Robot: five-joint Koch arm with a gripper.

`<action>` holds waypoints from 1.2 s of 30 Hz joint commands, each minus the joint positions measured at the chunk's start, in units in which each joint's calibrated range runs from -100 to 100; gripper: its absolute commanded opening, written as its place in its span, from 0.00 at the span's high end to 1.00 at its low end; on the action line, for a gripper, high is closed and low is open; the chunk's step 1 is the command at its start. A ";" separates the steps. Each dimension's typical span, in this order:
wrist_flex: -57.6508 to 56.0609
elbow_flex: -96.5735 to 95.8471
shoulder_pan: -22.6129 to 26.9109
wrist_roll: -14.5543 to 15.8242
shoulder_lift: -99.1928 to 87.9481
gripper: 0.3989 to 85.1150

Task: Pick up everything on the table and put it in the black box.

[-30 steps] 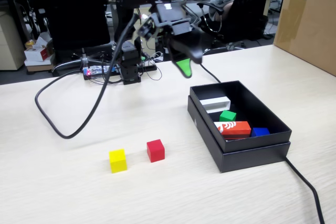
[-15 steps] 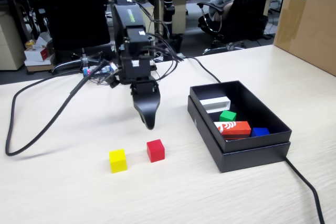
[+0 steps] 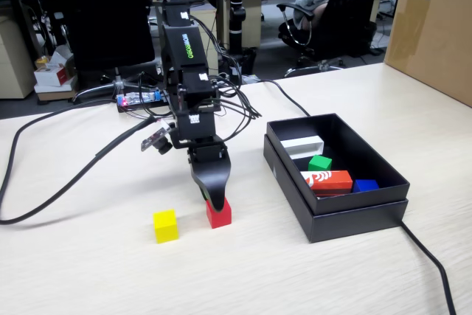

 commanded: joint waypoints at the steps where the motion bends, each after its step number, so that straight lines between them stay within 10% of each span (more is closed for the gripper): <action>1: 1.93 5.71 0.10 -0.34 -0.81 0.44; 20: 1.93 4.80 0.10 -1.56 0.80 0.54; 36: 3.40 5.35 -0.24 -2.00 1.14 0.97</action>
